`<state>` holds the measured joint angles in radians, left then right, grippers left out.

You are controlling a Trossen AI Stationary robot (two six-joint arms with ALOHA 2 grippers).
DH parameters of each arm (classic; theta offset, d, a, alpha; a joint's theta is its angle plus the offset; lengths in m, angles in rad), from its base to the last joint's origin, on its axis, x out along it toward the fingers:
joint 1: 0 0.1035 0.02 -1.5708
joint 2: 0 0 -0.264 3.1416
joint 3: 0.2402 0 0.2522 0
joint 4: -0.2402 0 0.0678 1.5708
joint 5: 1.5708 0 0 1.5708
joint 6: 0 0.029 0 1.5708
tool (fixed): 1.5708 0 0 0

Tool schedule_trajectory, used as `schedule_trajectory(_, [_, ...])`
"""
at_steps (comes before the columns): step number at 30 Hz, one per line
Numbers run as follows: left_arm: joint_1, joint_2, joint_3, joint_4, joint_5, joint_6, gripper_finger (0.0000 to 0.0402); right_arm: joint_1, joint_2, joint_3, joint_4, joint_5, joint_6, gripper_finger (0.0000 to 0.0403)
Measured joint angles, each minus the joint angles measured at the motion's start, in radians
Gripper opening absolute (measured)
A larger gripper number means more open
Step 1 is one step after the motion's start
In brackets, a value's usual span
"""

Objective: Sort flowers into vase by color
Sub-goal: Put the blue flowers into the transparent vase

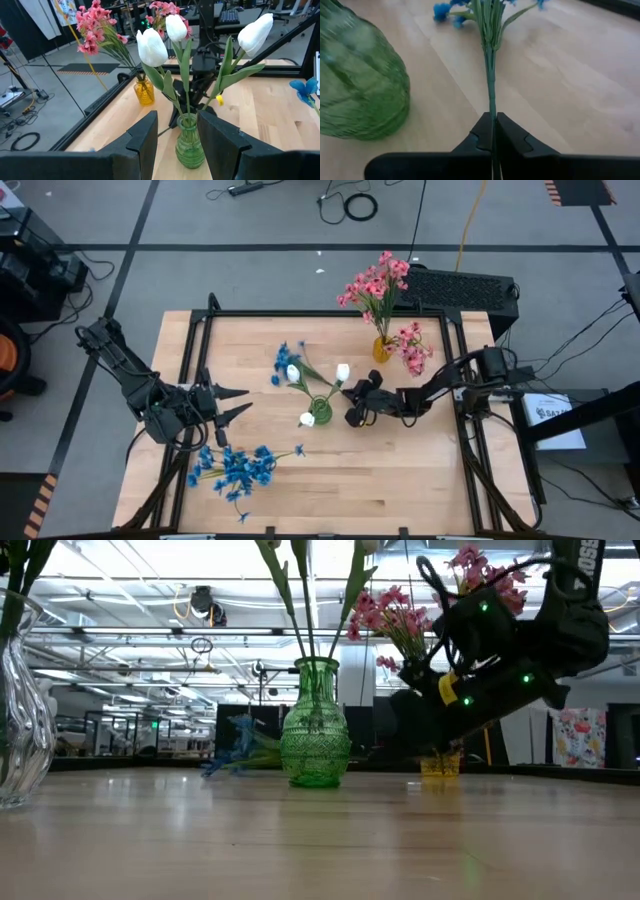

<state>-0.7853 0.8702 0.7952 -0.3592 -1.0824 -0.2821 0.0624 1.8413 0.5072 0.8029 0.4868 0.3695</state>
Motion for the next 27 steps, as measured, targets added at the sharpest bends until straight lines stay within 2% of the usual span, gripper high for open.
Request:
schedule_trajectory(8, [0.000,0.000,0.000,-0.001,0.000,-0.001,0.0145,0.029,-0.120,0.000,-0.087,0.019,0.008,0.0000])
schedule_trajectory(27, [0.000,0.000,0.000,0.000,0.000,-0.002,0.0145,0.136,-0.446,0.002,-0.271,0.218,-0.014,0.0000])
